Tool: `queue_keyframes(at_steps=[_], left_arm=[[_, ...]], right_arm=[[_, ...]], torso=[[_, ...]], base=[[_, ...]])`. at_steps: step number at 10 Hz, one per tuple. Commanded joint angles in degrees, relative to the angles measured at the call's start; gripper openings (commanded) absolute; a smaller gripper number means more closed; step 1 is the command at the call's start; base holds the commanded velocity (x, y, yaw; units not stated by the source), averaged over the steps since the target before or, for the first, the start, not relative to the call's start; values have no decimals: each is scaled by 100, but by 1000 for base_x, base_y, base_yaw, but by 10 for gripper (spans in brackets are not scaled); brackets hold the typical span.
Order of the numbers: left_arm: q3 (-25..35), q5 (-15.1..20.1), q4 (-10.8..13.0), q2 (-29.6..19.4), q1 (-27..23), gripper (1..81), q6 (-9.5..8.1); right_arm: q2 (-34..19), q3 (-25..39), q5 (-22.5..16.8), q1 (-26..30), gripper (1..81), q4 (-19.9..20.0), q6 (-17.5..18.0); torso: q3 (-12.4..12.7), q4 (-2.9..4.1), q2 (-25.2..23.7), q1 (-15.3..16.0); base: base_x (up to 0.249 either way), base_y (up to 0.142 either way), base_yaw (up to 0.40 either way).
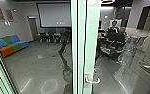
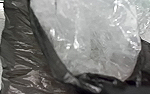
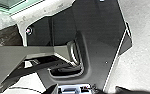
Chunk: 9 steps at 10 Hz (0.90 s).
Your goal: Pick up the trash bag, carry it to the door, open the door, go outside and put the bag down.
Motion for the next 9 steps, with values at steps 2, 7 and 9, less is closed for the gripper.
queue_keyframes(at_steps=[2,7,9], left_arm=[[-165,382,43,-30,-253,10,30],[-272,382,43,49,-254,10,30],[-272,382,34,58,-254,10,30]], right_arm=[[-43,45,-309,212,811,-50,12],[1,-25,-318,212,811,-59,12],[10,-34,-318,203,811,-68,12]], torso=[[0,0,0,0],[0,0,0,-2],[0,0,0,-2]], base=[[0,0,205],[0,0,182],[0,0,107]])
